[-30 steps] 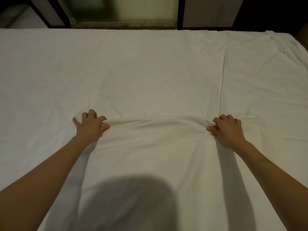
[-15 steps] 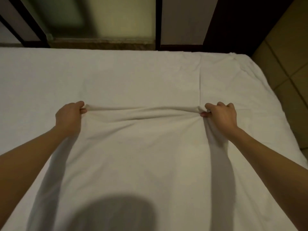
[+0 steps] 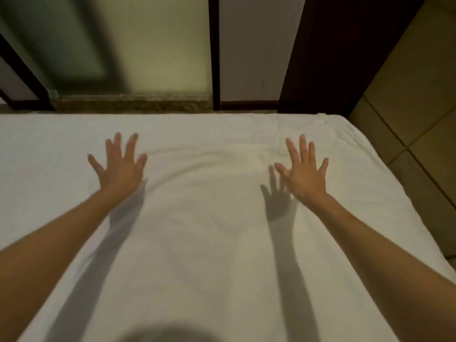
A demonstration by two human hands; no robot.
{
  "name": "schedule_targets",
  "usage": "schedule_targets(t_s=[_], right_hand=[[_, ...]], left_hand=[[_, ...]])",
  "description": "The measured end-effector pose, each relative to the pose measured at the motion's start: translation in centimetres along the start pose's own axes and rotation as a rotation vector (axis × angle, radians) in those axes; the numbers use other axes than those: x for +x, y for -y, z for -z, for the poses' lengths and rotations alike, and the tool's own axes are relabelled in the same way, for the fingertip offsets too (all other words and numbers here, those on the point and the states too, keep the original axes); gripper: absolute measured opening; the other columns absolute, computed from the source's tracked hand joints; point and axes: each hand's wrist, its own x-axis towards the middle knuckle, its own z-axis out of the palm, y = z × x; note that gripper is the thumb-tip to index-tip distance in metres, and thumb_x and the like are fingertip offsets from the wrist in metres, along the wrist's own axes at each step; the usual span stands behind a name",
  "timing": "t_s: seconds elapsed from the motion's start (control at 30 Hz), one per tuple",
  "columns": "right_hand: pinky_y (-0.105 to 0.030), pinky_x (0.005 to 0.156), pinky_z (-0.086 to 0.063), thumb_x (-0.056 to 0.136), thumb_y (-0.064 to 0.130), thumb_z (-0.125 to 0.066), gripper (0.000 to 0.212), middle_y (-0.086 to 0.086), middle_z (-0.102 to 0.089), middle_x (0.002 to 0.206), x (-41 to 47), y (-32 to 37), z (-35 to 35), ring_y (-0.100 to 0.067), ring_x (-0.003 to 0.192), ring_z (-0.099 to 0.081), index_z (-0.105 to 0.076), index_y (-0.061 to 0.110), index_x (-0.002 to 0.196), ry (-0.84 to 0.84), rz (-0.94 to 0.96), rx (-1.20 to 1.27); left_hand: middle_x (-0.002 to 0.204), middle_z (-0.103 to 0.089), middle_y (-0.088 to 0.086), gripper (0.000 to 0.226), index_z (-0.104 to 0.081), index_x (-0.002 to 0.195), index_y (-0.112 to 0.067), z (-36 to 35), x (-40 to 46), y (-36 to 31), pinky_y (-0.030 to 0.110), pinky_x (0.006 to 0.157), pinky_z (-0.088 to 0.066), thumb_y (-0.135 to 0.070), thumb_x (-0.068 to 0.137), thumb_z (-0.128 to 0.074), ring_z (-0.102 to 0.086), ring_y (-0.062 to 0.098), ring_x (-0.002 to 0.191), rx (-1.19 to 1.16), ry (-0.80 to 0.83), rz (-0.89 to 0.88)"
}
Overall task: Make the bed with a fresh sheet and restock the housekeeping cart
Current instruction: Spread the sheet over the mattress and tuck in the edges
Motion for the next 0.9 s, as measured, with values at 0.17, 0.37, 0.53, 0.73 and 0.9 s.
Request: schedule_targets(t_s=[0.17, 0.37, 0.53, 0.73, 0.9], right_hand=[[-0.056, 0.113, 0.008, 0.098, 0.054, -0.018, 0.059, 0.004, 0.018, 0.158, -3.6, -1.4, -8.5, -0.020, 0.145, 0.017, 0.007, 0.037, 0.149, 0.166, 0.007, 0.007], [-0.051, 0.115, 0.011, 0.097, 0.055, -0.003, 0.056, 0.004, 0.015, 0.158, -11.2, -5.5, -14.0, -0.017, 0.145, 0.016, 0.009, 0.037, 0.148, 0.242, -0.024, -0.077], [-0.047, 0.115, 0.013, 0.089, 0.059, 0.008, 0.061, 0.008, 0.014, 0.157, -20.7, -6.8, -14.1, -0.011, 0.144, 0.017, 0.009, 0.041, 0.147, 0.220, -0.092, -0.021], [-0.045, 0.114, 0.015, 0.086, 0.060, 0.013, 0.059, 0.012, 0.017, 0.153, -37.4, -7.6, -12.9, -0.006, 0.140, 0.020, 0.013, 0.045, 0.142, 0.257, -0.172, -0.028], [-0.038, 0.114, 0.019, 0.091, 0.057, 0.008, 0.057, 0.011, 0.009, 0.156, -48.5, -8.4, -11.6, -0.006, 0.143, 0.016, 0.005, 0.043, 0.146, 0.240, -0.178, 0.016]], left_hand=[[0.161, -0.001, -0.001, 0.053, -0.010, 0.152, -0.031, -9.0, -7.2, 0.1, 0.051, 0.111, 0.015, -0.039, 0.102, -0.028, 0.004, 0.020, 0.147, -0.001, 0.111, -0.046], [0.160, 0.007, -0.006, 0.053, 0.002, 0.149, -0.040, -13.9, -15.5, 2.2, 0.052, 0.115, 0.010, -0.051, 0.098, -0.008, 0.010, 0.017, 0.147, 0.111, 0.302, -0.001], [0.159, -0.005, -0.005, 0.064, 0.002, 0.146, -0.035, -13.8, -25.5, 1.5, 0.055, 0.114, 0.002, -0.061, 0.088, 0.012, -0.005, 0.023, 0.148, 0.078, 0.322, -0.058], [0.145, -0.044, 0.009, 0.056, -0.033, 0.144, -0.026, -11.6, -40.4, -0.4, 0.058, 0.108, -0.024, -0.047, 0.101, -0.003, -0.043, 0.036, 0.131, 0.020, 0.360, -0.147], [0.153, -0.027, -0.001, 0.057, -0.020, 0.149, -0.031, -10.1, -52.1, 0.3, 0.051, 0.114, -0.012, -0.050, 0.099, 0.003, -0.028, 0.026, 0.141, -0.021, 0.426, -0.199]])
